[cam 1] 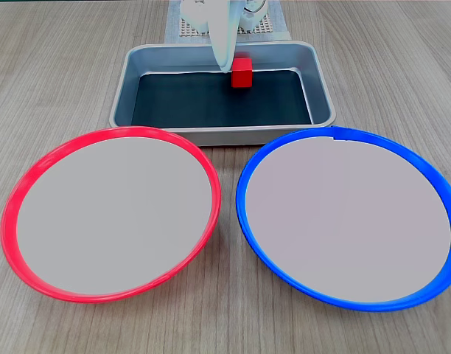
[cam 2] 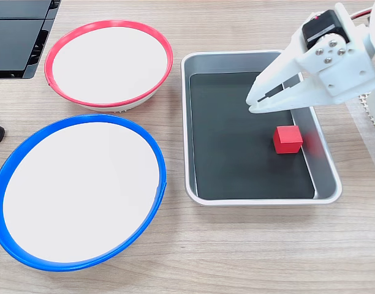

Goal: Move a red block from tray to red dish

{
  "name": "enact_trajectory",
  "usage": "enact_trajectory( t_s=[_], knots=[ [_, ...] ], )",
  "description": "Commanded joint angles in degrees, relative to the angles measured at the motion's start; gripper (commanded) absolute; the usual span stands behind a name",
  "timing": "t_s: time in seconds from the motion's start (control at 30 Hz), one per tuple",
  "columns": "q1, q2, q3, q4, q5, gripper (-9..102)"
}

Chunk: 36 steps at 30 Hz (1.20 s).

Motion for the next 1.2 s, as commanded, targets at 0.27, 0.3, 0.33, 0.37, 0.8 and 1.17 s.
enact_trajectory(
  t_s=[0.27,0.3,0.33,0.37,0.8,1.17],
  knots=[
    [0.3,1.3,0.1,0.1,0.3,0],
    [0.3,1.3,0.1,0.1,0.3,0],
    [0.3,1.3,0.1,0.1,0.3,0],
    [0.3,1.3,0.1,0.1,0.3,0],
    [0.5,-0.9,-4.9,3.5,-2.5,0],
    [1.0,-30.8,-41.7,33.7,-50.2,0]
  ],
)
